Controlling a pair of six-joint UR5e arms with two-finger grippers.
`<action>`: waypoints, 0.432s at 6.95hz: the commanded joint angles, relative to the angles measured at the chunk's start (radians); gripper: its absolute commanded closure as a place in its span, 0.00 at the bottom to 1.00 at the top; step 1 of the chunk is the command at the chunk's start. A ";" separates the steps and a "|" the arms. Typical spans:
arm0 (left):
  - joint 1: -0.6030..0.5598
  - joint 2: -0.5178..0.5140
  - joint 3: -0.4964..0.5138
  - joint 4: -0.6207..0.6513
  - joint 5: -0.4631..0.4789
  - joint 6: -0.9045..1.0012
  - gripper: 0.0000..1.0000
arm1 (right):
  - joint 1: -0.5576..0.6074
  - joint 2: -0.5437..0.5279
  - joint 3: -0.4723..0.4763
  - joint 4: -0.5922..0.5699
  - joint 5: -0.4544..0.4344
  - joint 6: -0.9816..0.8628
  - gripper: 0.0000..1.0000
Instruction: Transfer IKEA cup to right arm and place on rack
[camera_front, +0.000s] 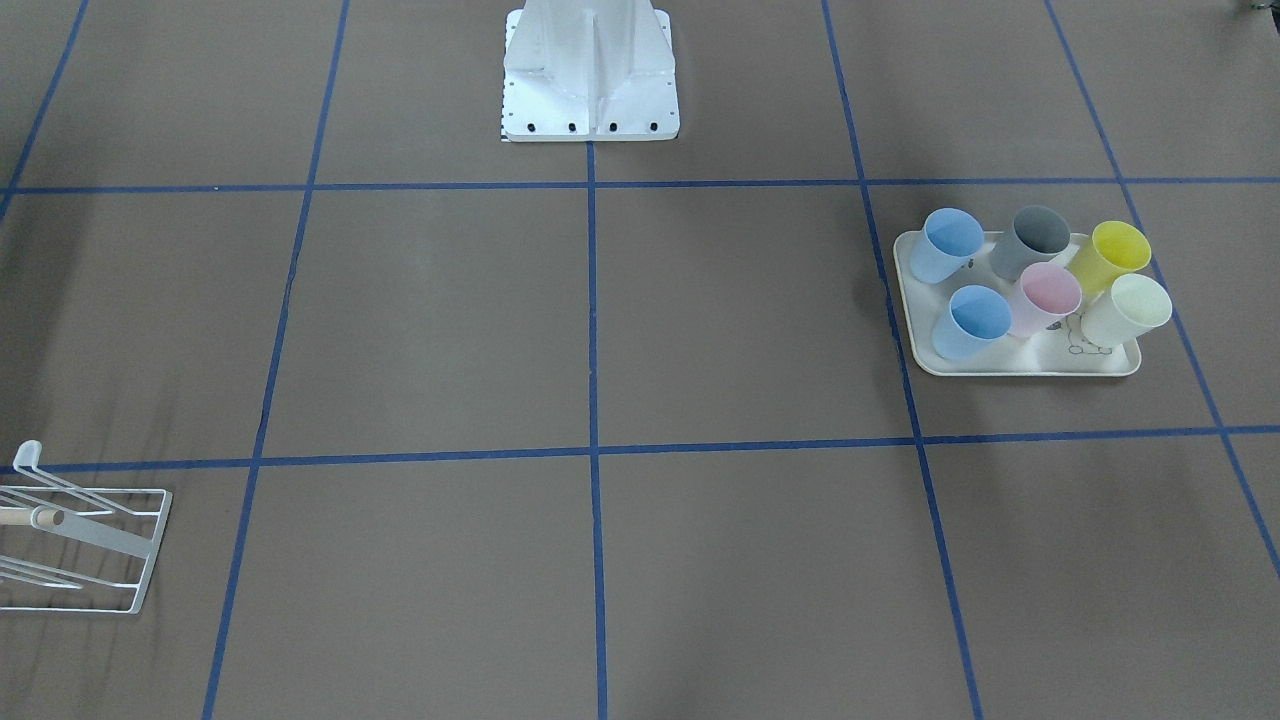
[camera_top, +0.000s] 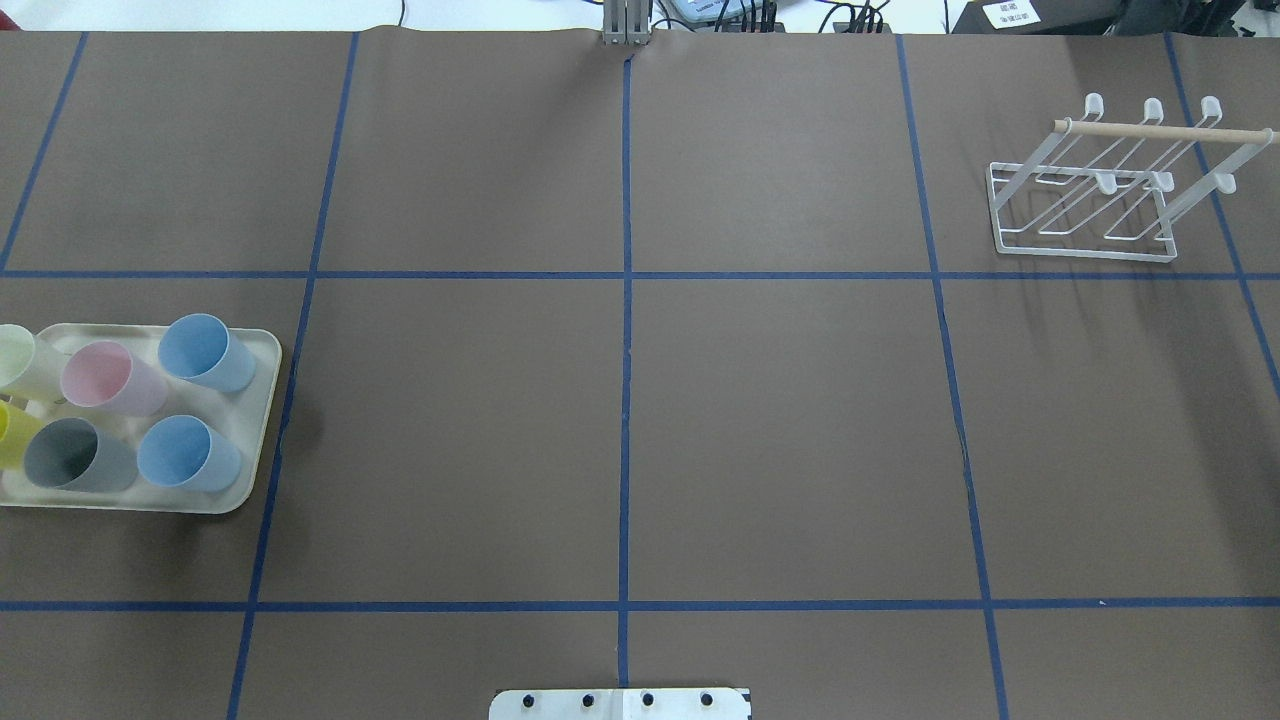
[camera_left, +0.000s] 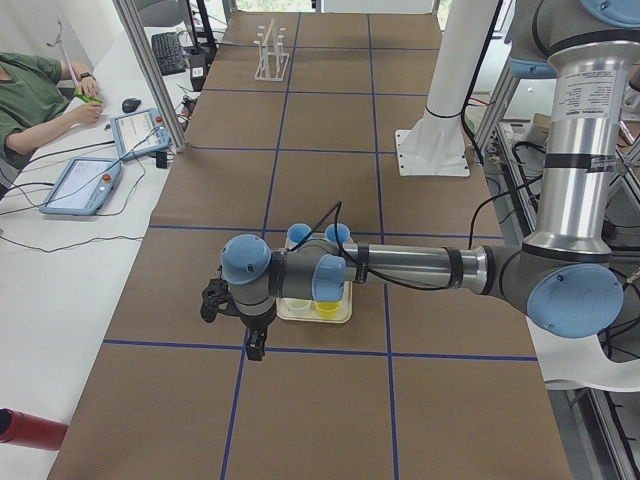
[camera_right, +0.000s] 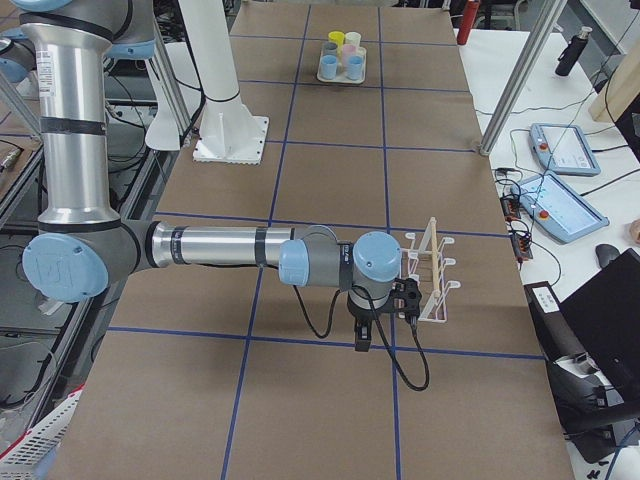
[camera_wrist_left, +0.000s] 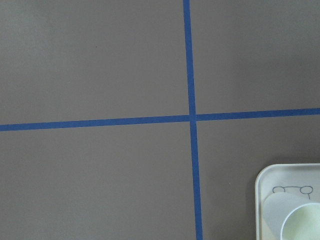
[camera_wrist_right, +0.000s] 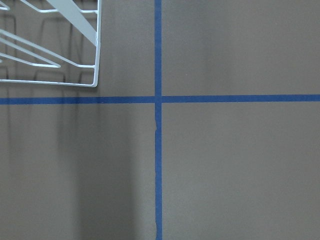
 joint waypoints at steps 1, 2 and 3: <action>-0.002 0.000 -0.007 0.000 0.000 0.000 0.00 | 0.000 0.000 0.004 0.000 0.000 -0.001 0.00; -0.002 0.000 -0.008 0.000 0.000 0.000 0.00 | 0.000 0.000 0.005 0.000 0.000 -0.001 0.00; -0.002 0.000 -0.014 0.003 0.000 -0.002 0.00 | 0.000 0.000 0.005 0.000 0.000 -0.001 0.00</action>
